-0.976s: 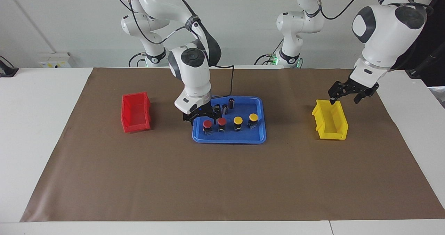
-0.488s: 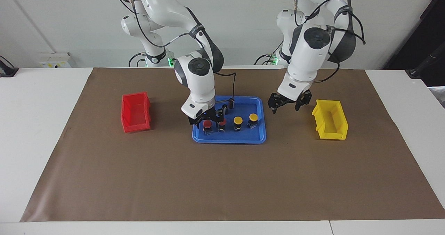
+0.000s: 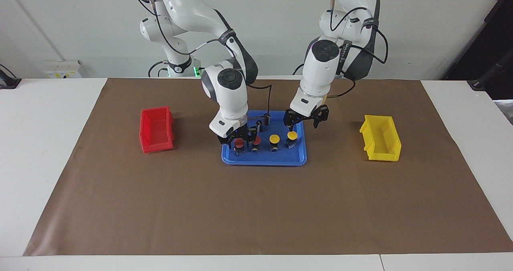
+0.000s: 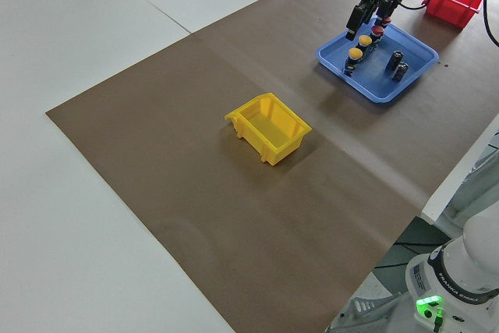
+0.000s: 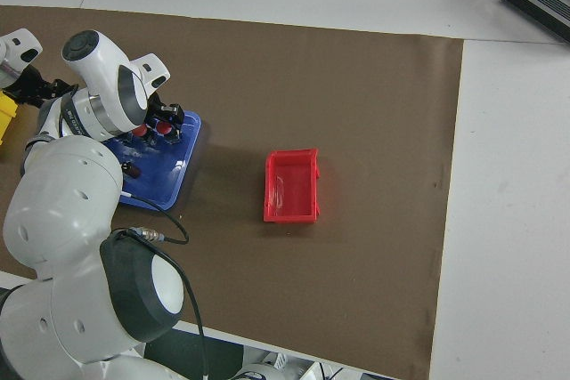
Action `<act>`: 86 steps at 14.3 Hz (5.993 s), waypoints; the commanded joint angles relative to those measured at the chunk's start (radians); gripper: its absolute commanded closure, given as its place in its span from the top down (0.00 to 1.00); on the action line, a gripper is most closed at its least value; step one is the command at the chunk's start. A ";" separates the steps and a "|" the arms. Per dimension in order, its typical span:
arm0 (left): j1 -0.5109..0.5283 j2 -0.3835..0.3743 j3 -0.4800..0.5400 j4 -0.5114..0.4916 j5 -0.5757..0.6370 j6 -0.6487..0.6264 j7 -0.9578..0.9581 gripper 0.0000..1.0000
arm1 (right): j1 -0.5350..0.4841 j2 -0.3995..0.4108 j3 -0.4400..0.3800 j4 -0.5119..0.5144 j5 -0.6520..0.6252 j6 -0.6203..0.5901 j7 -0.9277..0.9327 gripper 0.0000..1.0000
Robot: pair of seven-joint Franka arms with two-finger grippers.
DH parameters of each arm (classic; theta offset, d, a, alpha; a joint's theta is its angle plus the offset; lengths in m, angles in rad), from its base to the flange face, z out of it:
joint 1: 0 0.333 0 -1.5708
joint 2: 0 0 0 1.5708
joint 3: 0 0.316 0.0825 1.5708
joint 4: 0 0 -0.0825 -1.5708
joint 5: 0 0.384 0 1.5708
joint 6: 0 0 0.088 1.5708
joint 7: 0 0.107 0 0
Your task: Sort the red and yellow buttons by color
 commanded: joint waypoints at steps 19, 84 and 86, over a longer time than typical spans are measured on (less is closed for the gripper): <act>-0.027 0.022 0.015 -0.122 -0.014 0.171 -0.050 0.70 | -0.502 -0.521 0.000 -0.337 0.021 -0.262 -0.593 0.16; 0.623 -0.194 0.033 -0.355 -0.011 0.071 0.823 0.02 | 0.066 0.094 0.041 0.130 -0.004 -0.030 0.168 0.67; 0.623 -0.199 0.033 -0.368 -0.011 0.080 0.825 0.02 | 0.066 0.092 0.043 0.123 -0.001 -0.030 0.168 0.67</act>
